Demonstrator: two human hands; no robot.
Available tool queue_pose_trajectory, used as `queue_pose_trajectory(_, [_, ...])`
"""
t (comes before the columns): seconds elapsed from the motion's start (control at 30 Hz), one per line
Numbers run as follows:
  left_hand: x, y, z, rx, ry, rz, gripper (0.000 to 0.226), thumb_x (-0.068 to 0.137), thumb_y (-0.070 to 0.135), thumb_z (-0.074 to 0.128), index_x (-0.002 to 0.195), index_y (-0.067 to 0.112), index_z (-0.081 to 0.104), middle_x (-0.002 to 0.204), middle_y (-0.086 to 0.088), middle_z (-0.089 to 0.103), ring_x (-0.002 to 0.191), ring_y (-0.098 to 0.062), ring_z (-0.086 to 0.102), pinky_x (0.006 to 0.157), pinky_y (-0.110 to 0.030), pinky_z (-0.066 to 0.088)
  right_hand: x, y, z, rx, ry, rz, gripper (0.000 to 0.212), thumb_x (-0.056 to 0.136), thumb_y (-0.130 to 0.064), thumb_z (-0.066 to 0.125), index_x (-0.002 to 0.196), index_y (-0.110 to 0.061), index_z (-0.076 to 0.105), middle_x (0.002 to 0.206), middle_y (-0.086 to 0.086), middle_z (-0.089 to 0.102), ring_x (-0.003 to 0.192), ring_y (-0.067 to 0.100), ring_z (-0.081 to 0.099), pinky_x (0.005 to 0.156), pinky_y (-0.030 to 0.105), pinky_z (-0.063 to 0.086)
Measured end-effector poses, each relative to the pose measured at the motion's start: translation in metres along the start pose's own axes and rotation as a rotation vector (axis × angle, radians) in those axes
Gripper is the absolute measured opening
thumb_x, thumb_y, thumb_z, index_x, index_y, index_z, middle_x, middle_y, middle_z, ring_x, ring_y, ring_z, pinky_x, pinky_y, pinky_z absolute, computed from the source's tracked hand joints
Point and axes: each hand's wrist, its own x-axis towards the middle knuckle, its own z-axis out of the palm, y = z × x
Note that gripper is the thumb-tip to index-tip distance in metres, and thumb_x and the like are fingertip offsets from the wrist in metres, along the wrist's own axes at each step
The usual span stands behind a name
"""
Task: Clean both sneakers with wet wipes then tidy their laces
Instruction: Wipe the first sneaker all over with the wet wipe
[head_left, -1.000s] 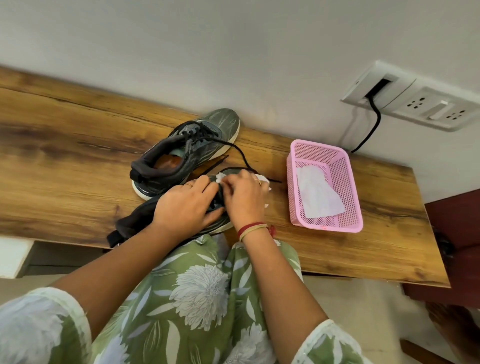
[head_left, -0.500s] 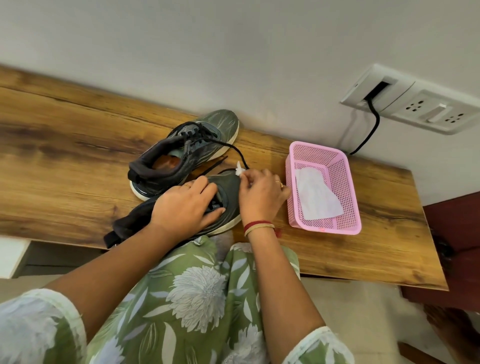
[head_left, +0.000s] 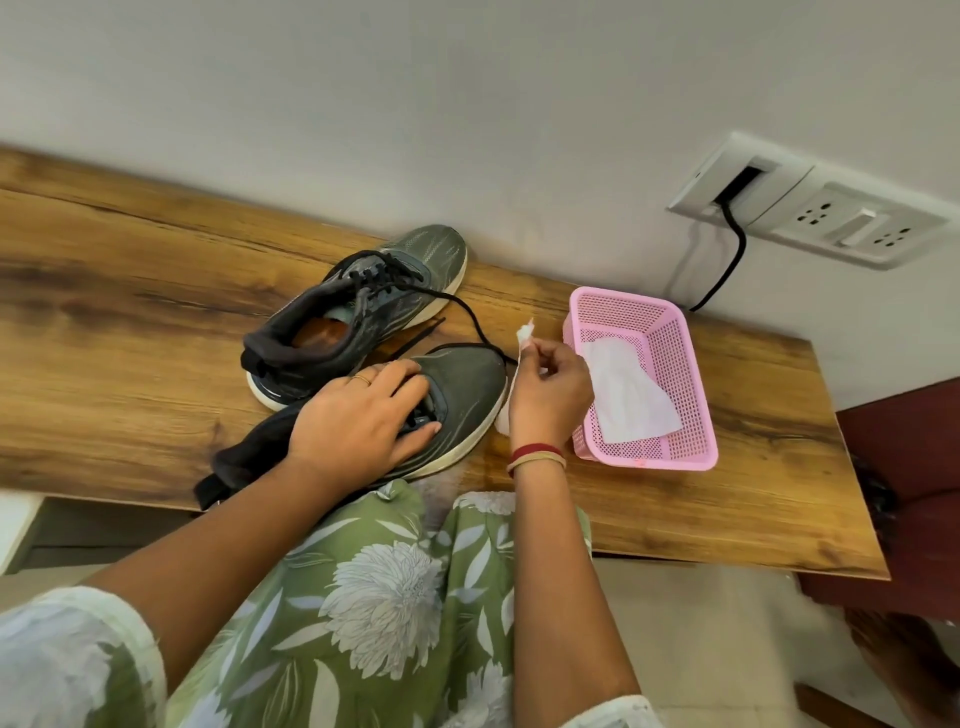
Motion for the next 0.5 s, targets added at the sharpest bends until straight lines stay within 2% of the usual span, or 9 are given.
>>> queue_pose_trajectory(0.1, [0.0,-0.001,0.004,-0.013,-0.028,-0.004,0.057,0.088,0.055,0.037,0.126,0.018,0.059,0.118,-0.005,0.065,0.102,-0.023,0.065,0.071,-0.033,0.053,-0.001,0.0,0.006,-0.096,-0.185,-0.064,0.009,0.087,-0.02,0.063,0.082,-0.027,0.066,0.092,-0.003,0.066,0.08,0.008,0.058,0.074,0.028,0.051])
queue_pose_trajectory(0.2, [0.0,-0.001,0.005,-0.01,-0.076,-0.009,0.059,0.088,0.055,0.034,0.124,0.017,0.063,0.119,-0.006,0.066,0.106,-0.025,0.065,0.076,-0.034,0.054,-0.007,-0.003,0.013,-0.29,-0.268,-0.268,0.009,0.086,-0.024,0.062,0.082,-0.026,0.07,0.089,-0.001,0.065,0.084,0.019,0.06,0.08,0.039,0.05])
queue_pose_trajectory(0.27, [0.0,-0.002,0.004,-0.004,-0.091,-0.019,0.059,0.088,0.056,0.034,0.121,0.017,0.065,0.119,-0.005,0.066,0.106,-0.024,0.065,0.077,-0.034,0.054,-0.01,-0.004,0.014,-0.456,-0.336,-0.382,0.012,0.087,-0.028,0.06,0.089,-0.026,0.072,0.09,0.0,0.066,0.087,0.02,0.059,0.082,0.04,0.047])
queue_pose_trajectory(0.3, [0.001,-0.001,0.003,-0.003,-0.097,-0.022,0.059,0.087,0.056,0.035,0.12,0.017,0.065,0.119,-0.005,0.066,0.106,-0.024,0.065,0.077,-0.033,0.054,-0.008,-0.004,0.012,-0.496,-0.317,-0.396,0.013,0.088,-0.029,0.059,0.092,-0.026,0.072,0.091,0.0,0.066,0.088,0.019,0.058,0.082,0.04,0.046])
queue_pose_trajectory(0.4, [0.001,-0.001,0.003,-0.011,-0.112,-0.024,0.058,0.088,0.055,0.036,0.121,0.017,0.065,0.12,-0.005,0.065,0.106,-0.024,0.065,0.077,-0.034,0.053,0.008,0.004,0.004,-0.342,-0.173,-0.24,0.012,0.089,-0.027,0.06,0.092,-0.022,0.07,0.09,-0.001,0.065,0.082,0.018,0.06,0.078,0.042,0.052])
queue_pose_trajectory(0.5, [0.001,-0.002,0.004,-0.006,-0.114,-0.017,0.057,0.089,0.053,0.036,0.121,0.017,0.065,0.12,-0.006,0.065,0.106,-0.025,0.065,0.076,-0.035,0.054,0.01,0.008,0.002,-0.168,-0.235,-0.118,0.008,0.087,-0.022,0.062,0.086,-0.019,0.07,0.086,-0.001,0.067,0.075,0.011,0.061,0.073,0.035,0.055])
